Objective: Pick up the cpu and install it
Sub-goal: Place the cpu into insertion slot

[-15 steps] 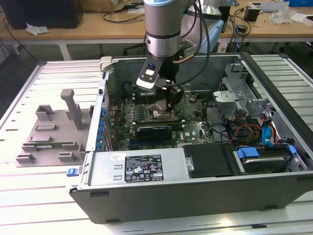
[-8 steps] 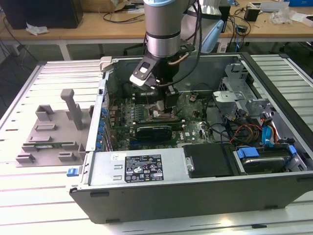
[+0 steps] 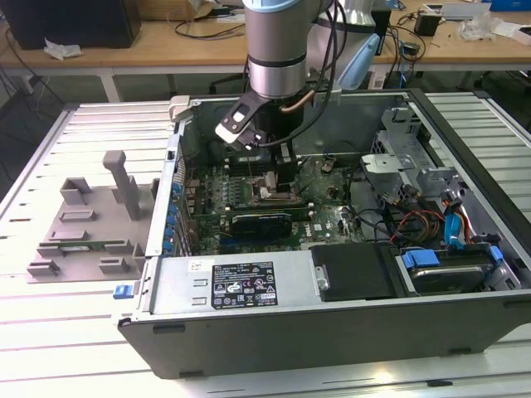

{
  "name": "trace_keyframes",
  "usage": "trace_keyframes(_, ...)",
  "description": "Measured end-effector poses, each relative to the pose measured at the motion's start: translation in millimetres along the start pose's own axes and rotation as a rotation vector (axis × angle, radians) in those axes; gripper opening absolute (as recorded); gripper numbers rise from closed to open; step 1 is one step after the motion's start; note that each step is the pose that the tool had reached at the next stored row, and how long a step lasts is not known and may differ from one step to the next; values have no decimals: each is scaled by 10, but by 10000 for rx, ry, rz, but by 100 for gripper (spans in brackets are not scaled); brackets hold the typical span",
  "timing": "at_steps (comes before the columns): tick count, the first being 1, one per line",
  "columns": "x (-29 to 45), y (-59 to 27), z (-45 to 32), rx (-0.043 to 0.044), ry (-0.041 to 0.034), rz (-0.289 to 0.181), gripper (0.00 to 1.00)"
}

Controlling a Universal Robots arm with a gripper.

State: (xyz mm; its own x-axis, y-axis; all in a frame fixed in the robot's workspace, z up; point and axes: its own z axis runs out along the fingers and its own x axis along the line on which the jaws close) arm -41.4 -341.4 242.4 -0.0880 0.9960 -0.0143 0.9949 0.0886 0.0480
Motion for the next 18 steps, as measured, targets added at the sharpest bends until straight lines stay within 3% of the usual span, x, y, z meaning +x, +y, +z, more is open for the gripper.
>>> trace_keyframes(9,1,-5,40,0,0,3,55)
trace_keyframes(18,45,-41,159,1,1,-1,55)
